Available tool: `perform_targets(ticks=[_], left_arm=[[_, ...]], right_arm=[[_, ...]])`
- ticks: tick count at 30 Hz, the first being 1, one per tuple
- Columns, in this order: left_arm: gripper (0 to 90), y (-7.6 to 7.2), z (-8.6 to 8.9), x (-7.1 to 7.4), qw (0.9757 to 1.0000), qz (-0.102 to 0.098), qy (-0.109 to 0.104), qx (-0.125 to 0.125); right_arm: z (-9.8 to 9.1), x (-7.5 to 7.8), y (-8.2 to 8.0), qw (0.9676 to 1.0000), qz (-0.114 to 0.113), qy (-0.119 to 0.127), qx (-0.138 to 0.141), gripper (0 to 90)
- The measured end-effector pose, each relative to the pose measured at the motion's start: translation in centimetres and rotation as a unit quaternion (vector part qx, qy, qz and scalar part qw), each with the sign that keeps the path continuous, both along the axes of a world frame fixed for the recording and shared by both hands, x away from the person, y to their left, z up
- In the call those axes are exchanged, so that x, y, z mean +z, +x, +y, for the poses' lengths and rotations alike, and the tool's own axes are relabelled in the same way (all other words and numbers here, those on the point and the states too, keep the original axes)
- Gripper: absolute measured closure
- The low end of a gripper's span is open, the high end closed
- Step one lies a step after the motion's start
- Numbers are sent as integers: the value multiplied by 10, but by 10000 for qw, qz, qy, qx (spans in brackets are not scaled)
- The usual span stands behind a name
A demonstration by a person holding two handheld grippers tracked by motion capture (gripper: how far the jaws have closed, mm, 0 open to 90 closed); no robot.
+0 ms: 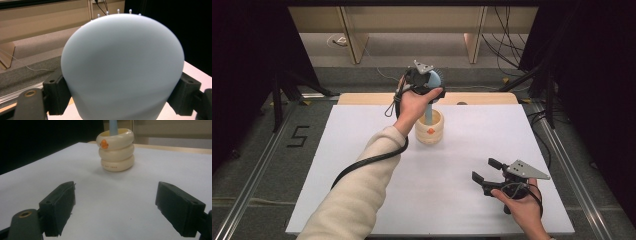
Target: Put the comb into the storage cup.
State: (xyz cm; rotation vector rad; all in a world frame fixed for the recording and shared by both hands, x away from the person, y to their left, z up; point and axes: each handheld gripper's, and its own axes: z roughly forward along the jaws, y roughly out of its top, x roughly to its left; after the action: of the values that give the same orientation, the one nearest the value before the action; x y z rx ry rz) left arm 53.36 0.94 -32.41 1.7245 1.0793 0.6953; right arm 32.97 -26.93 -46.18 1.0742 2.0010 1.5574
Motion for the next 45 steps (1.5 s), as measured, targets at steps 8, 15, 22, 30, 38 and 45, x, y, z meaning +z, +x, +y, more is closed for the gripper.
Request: perform_targets(ticks=[8, 15, 22, 30, 38, 45], left_arm=[[191, 1, -1, -3, 10000, 32, 16, -6], [191, 1, -2, -8, 10000, 77, 25, -6], [191, 2, -3, -11, 9999, 112, 54, -17], [191, 2, -3, -14, 9999, 147, 64, -9], [191, 3, -3, -17, 9998, 190, 70, -4], [191, 3, -5, -20, 9997, 218, 125, -15]], right_arm=[[0, 0, 0, 10000, 7, -8, 5, 171], [0, 0, 0, 10000, 6, -7, 6, 172], [0, 0, 0, 10000, 26, -12, 12, 172], [0, 0, 0, 10000, 31, -10, 11, 171], [0, 0, 0, 10000, 39, -3, 28, 171], [1, -1, 0, 10000, 53, -7, 43, 171]])
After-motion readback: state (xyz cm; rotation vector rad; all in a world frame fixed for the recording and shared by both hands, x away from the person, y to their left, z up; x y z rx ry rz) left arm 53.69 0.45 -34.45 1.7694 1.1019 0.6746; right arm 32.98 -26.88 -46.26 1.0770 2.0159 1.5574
